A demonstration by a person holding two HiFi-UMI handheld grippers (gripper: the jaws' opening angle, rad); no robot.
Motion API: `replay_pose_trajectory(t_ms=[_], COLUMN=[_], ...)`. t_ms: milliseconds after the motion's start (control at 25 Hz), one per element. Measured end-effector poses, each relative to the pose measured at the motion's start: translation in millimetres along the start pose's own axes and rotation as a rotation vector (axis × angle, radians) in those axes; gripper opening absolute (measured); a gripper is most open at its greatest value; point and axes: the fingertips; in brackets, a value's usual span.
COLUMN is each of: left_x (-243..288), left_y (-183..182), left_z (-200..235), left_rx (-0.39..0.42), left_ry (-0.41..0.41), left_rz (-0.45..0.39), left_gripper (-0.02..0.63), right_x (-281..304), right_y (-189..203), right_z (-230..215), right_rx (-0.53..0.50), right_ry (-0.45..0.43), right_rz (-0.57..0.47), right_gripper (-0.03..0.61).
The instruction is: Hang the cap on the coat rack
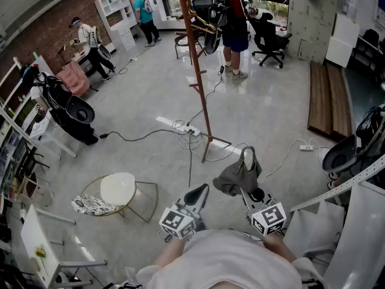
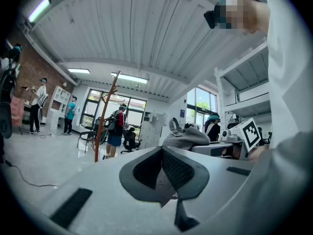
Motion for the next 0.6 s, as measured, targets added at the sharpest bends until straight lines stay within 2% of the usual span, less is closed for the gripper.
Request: replay_pose_trajectory(t_ms=[200, 600], left_x=[-4.1, -1.9], left_y=[-3.3, -8.5], left_z=[-3.2, -4.6], left_rx=[0.045, 0.055], left_ry=[0.025, 0.038], left_rz=[0.010, 0.005], left_gripper=[0.009, 0.009], right_x=[2.8, 3.7], right_y=[-3.2, -4.0], right_z=[5.2, 10.6], right_rx=[0.007, -0.027], right_ry=[-0.002, -0.015], right_rz=[-0.009, -0.005], right_gripper=[0.021, 0.021])
Point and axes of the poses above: the fingertips, and each gripper's own axes: x forward along the fingers, z to its left, y out of its underside, and after that the axes turned 3 degrees about z, right-handed
